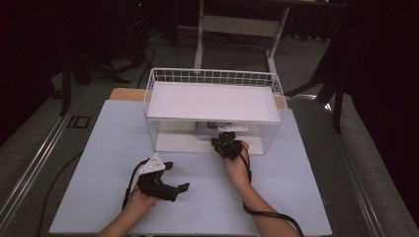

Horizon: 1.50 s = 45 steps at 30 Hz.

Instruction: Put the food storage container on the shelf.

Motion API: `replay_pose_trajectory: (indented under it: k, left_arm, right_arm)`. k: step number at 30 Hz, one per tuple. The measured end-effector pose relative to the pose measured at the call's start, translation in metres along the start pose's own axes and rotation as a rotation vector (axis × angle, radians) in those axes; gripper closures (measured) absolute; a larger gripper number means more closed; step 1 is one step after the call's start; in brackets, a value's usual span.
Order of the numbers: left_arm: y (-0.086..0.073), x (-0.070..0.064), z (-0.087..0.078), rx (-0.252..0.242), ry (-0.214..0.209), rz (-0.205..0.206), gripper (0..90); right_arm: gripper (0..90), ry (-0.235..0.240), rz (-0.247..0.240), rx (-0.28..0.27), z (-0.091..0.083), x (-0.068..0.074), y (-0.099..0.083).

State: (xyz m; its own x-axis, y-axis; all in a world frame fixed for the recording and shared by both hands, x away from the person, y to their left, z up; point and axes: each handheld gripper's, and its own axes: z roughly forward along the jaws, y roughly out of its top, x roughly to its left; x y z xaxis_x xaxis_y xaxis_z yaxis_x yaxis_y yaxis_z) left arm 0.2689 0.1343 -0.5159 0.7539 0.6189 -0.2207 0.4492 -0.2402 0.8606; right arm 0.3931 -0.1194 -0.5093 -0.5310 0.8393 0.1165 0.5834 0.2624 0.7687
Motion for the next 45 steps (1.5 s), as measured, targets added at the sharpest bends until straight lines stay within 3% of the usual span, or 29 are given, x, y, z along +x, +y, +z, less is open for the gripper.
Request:
replay_pose_trajectory:
  k: [3,12,16,18,20,22,25,28,32,37,41,45]
  left_arm:
    - [0.0,-0.001,0.0,-0.007,0.001,0.002,0.6]
    - [0.0,-0.001,0.001,-0.004,-0.005,0.001,0.6]
    - [0.001,-0.002,0.0,-0.01,0.002,0.013,0.6]
    - [0.002,-0.002,0.0,-0.017,0.005,0.015,0.6]
    - [0.002,-0.002,-0.001,-0.022,0.015,0.021,0.6]
    - [0.003,-0.003,0.0,-0.019,0.015,0.021,0.6]
    - [0.004,-0.005,0.001,-0.004,0.02,0.043,0.6]
    - [0.009,-0.008,0.002,-0.004,0.007,0.054,0.6]
    - [0.018,-0.014,0.0,-0.028,-0.023,0.052,0.6]
    - [0.025,-0.017,-0.001,-0.03,-0.04,0.055,0.6]
    - [0.024,-0.018,-0.007,-0.023,-0.058,0.062,0.6]
    - [0.02,-0.018,-0.01,-0.01,-0.055,0.065,0.6]
  right_arm:
    - [89.7,-0.01,0.027,-0.005,-0.002,-0.006,-0.001]
    - [89.3,-0.018,-0.006,-0.026,-0.009,-0.012,-0.006]
    - [88.7,0.012,0.021,-0.024,-0.019,-0.013,-0.015]
    - [86.7,0.024,0.0,-0.026,-0.026,-0.011,-0.02]
    - [79.8,0.038,-0.023,-0.035,-0.036,-0.009,-0.024]
    - [67.9,0.088,-0.045,-0.071,-0.048,-0.009,-0.029]
    - [50.3,0.102,-0.065,-0.097,-0.062,-0.01,-0.039]
    - [29.9,0.129,-0.08,-0.128,-0.075,-0.011,-0.045]
    - [14.1,0.19,-0.071,-0.163,-0.09,-0.012,-0.05]
    - [14.0,0.196,-0.07,-0.167,-0.104,-0.014,-0.055]
    - [14.5,0.19,-0.109,-0.16,-0.114,-0.015,-0.06]
    - [14.9,0.197,-0.078,-0.169,-0.123,-0.024,-0.066]
